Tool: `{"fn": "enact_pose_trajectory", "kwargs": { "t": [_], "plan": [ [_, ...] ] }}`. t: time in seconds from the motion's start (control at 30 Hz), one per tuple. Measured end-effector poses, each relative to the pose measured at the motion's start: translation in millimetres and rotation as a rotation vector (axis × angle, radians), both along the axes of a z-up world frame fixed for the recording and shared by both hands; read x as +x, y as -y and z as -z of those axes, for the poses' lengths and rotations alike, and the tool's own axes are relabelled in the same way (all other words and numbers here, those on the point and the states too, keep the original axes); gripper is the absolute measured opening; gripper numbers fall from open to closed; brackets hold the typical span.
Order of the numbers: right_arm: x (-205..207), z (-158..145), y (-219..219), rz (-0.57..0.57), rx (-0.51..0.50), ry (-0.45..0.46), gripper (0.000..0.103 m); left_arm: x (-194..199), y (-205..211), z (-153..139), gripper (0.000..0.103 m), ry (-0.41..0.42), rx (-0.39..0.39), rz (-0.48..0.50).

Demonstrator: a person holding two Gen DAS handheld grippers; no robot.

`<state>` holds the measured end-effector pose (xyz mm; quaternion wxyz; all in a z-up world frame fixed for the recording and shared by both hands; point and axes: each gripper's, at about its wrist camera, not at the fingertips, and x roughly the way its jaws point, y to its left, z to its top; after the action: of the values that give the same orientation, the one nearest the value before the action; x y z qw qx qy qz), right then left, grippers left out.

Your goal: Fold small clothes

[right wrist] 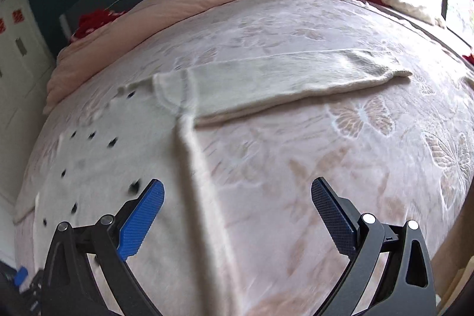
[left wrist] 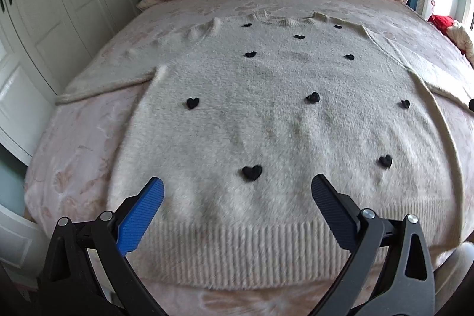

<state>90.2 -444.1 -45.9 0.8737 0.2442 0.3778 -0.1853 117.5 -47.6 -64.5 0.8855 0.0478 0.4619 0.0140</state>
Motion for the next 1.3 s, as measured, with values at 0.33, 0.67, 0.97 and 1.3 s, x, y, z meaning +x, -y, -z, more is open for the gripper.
{"fn": "enact_pose_trajectory", "kwargs": {
  "t": [0.33,0.67,0.97,1.3],
  "plan": [
    [39,57,211,0.416,0.275,0.066,0.086,43,-19,5,0.098,-0.037,-0.137,-0.078],
    [89,-9,190,0.281,0.238,0.331,0.013,61,-46,9,0.098,-0.042,-0.146,-0.129],
    [206,-142,-114,-0.657,0.112,0.495,0.017,65,-80,-13,0.098,0.045,-0.293,-0.182],
    [197,-19,-205,-0.698,0.196,0.186,0.046,139,-119,-9,0.098,0.045,-0.512,-0.208]
  ]
}}
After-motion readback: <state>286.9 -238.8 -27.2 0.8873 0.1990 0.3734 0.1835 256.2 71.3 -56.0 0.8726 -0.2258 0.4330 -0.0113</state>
